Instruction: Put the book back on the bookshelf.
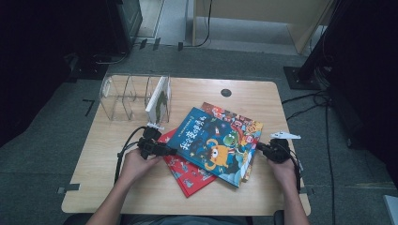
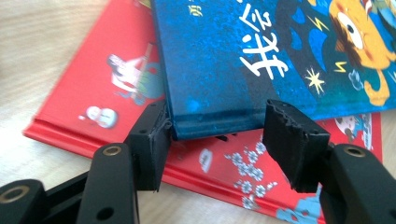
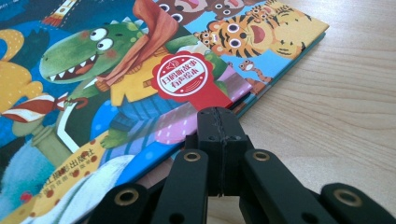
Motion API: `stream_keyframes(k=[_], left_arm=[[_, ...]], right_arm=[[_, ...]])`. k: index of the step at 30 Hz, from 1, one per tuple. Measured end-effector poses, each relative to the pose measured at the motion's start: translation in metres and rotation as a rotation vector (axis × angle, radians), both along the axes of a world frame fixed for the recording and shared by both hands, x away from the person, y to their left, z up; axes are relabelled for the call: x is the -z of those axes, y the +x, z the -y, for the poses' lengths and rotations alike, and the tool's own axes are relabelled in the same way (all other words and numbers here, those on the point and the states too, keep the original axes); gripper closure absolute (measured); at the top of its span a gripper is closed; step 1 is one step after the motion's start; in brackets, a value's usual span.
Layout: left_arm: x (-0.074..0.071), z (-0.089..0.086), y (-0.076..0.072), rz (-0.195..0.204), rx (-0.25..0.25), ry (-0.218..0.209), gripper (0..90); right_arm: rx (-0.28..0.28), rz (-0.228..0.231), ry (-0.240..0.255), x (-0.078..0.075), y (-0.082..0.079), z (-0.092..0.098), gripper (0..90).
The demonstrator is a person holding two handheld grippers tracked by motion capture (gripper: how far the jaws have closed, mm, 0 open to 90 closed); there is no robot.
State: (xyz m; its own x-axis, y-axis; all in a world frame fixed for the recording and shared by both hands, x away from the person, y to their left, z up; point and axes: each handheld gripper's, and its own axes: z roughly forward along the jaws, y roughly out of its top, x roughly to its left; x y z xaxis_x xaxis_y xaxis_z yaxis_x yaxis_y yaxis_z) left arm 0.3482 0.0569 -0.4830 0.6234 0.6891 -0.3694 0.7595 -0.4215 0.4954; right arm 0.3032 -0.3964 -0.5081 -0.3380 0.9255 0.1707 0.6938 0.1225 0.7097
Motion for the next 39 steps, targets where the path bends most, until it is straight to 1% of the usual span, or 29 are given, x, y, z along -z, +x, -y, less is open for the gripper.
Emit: stream_keyframes(k=[5, 11, 12, 14, 16, 20, 22, 24, 26, 31, 35, 37, 39], left_arm=[[0.000, 0.004, -0.007, -0.027, 0.023, -0.003, 41.9], [0.000, 0.006, -0.014, -0.030, 0.040, 0.002, 42.5], [0.000, 0.005, -0.014, -0.025, 0.037, -0.002, 42.5], [0.000, 0.004, -0.013, -0.013, 0.019, -0.023, 42.8], [0.000, 0.004, -0.011, -0.020, 0.013, -0.034, 42.8], [-0.001, 0.006, -0.012, -0.015, 0.008, -0.025, 41.9], [-0.001, 0.007, -0.013, -0.022, 0.014, -0.020, 41.8], [-0.002, 0.007, -0.014, -0.039, 0.030, -0.013, 41.9], [-0.002, 0.008, -0.017, -0.047, 0.040, -0.007, 41.9], [-0.003, 0.007, -0.022, -0.062, 0.042, 0.005, 41.9], [-0.002, 0.006, -0.025, -0.082, 0.019, -0.011, 40.5], [-0.002, 0.004, -0.025, -0.079, 0.010, -0.017, 39.8], [-0.003, 0.002, -0.025, -0.073, -0.017, -0.026, 38.5]], right_arm=[[0.000, 0.004, -0.009, -0.002, 0.002, -0.001, 90.0], [-0.001, 0.007, -0.015, -0.003, 0.003, -0.002, 90.0], [-0.002, 0.008, -0.016, -0.003, 0.004, -0.002, 90.0], [0.001, 0.005, -0.026, -0.004, 0.004, -0.002, 90.0], [0.000, 0.011, -0.040, -0.005, 0.004, -0.004, 90.0], [-0.003, 0.013, -0.043, -0.006, 0.004, -0.005, 90.0], [-0.005, 0.016, -0.048, -0.006, 0.004, -0.005, 90.0], [0.000, 0.017, -0.039, -0.005, 0.005, -0.005, 90.0], [-0.002, 0.014, -0.033, -0.005, 0.007, -0.004, 90.0], [-0.014, 0.018, -0.044, -0.005, 0.009, -0.009, 90.0], [-0.021, 0.027, -0.038, -0.004, 0.013, -0.011, 90.0], [-0.030, 0.027, -0.035, -0.004, 0.016, -0.013, 90.0], [-0.040, 0.028, -0.034, -0.004, 0.017, -0.015, 90.0]])
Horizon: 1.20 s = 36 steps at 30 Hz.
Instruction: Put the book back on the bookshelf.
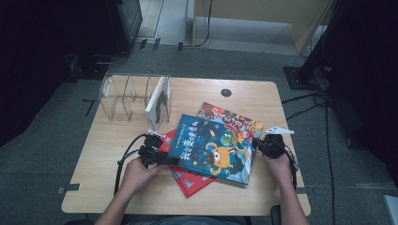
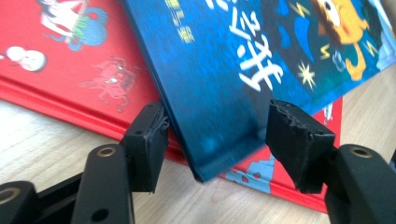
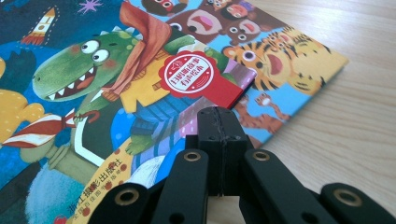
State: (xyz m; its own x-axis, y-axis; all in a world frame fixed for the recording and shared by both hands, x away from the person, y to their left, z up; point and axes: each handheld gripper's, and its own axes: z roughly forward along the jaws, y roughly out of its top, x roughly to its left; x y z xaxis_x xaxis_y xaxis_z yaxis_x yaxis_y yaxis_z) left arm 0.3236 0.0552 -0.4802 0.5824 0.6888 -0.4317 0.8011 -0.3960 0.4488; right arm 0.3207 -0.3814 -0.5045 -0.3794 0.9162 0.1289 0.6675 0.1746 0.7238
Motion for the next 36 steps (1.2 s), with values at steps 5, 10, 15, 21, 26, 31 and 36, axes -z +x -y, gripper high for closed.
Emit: stream_keyframes(k=[5, 10, 15, 21, 26, 31, 36], left_arm=[[-0.003, -0.006, -0.002, 0.055, -0.027, 0.020, 37.4], [-0.003, -0.007, 0.004, 0.037, -0.025, -0.016, 38.2], [-0.004, -0.009, 0.012, 0.039, -0.040, -0.029, 39.7], [-0.001, -0.010, 0.021, 0.026, -0.074, -0.008, 39.7], [0.001, -0.009, 0.027, 0.022, -0.085, -0.003, 38.9], [0.003, -0.007, 0.031, 0.010, -0.085, -0.006, 39.0], [0.004, -0.007, 0.032, 0.002, -0.086, -0.011, 39.4]], right_arm=[[-0.012, 0.005, 0.009, 0.001, 0.004, -0.002, 90.0], [-0.023, 0.004, 0.008, 0.001, 0.007, -0.003, 90.0], [-0.038, 0.006, 0.004, 0.001, 0.013, -0.007, 90.0], [-0.040, 0.007, 0.020, 0.001, 0.020, -0.011, 89.5], [-0.027, 0.016, 0.025, 0.002, 0.022, -0.016, 89.3], [-0.019, 0.026, 0.030, 0.003, 0.022, -0.020, 89.3], [-0.053, 0.023, 0.023, 0.002, 0.009, -0.018, 88.6]])
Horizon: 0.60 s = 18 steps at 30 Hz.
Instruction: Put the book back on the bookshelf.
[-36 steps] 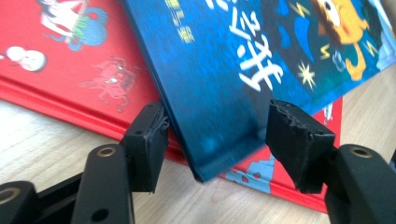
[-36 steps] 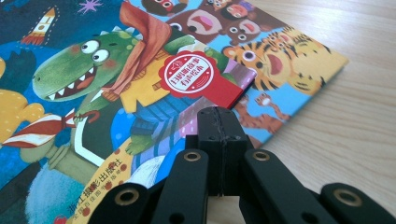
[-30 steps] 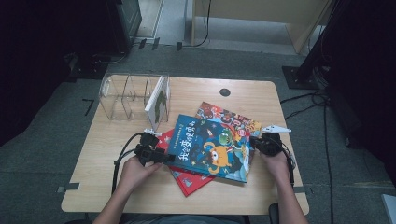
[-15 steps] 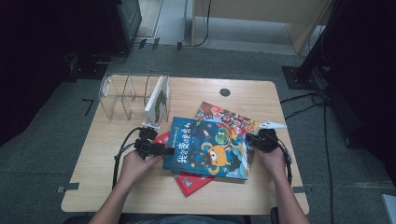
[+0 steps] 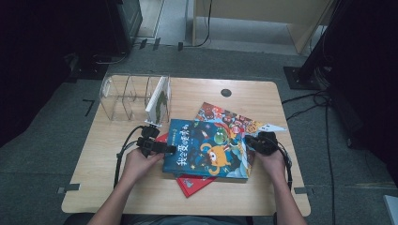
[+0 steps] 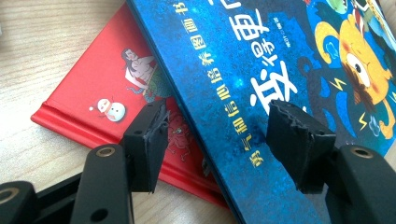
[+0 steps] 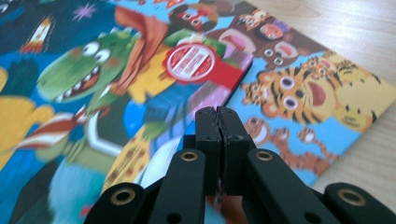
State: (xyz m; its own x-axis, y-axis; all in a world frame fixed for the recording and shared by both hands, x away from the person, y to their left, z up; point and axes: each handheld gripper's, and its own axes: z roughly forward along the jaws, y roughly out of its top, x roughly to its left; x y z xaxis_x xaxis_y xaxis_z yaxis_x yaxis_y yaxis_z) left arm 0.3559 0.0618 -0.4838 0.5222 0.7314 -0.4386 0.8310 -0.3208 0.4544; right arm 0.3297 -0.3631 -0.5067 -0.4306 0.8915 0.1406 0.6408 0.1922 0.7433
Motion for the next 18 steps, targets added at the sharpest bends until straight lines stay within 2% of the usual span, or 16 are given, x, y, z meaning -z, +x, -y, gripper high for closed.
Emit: stream_keyframes(k=[3, 8, 18], left_arm=[[0.000, 0.000, 0.001, -0.004, 0.001, 0.000, 39.6], [0.000, 0.001, 0.004, -0.016, -0.012, -0.011, 39.8], [0.001, 0.005, 0.005, -0.027, -0.006, -0.019, 40.8]], right_arm=[[-0.021, 0.002, -0.025, -0.001, -0.009, -0.001, 88.6], [-0.032, -0.005, -0.022, -0.002, -0.019, -0.001, 89.2], [-0.026, -0.007, -0.013, -0.001, -0.020, -0.004, 90.0]])
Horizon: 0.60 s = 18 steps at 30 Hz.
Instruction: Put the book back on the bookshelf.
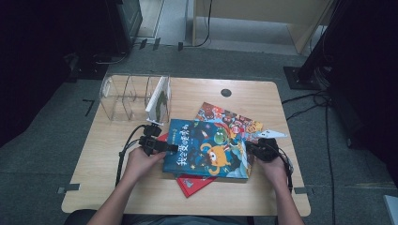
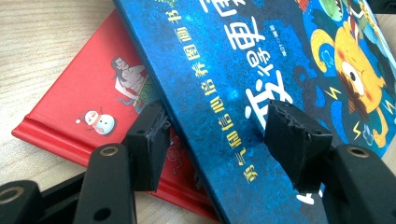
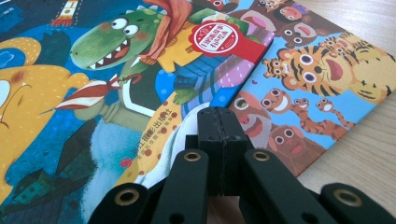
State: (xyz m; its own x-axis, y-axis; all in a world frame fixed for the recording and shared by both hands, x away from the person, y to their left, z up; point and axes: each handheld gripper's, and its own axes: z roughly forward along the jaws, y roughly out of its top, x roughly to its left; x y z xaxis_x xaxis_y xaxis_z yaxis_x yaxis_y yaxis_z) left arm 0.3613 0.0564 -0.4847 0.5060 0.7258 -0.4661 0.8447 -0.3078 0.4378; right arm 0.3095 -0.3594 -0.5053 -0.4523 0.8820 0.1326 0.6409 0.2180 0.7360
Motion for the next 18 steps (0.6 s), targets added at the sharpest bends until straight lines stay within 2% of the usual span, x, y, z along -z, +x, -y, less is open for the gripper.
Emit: stream_keyframes(k=[11, 16, 18], left_arm=[[-0.002, -0.003, 0.000, -0.030, -0.048, 0.002, 40.2], [-0.002, -0.004, 0.001, -0.080, -0.048, -0.017, 41.4], [-0.005, -0.004, 0.000, -0.079, -0.047, -0.026, 41.5]], right_arm=[[0.010, 0.005, 0.011, 0.001, 0.010, -0.008, 90.0], [0.014, -0.004, 0.017, 0.001, 0.012, -0.008, 90.0], [0.018, -0.004, 0.009, 0.000, 0.012, -0.009, 90.0]])
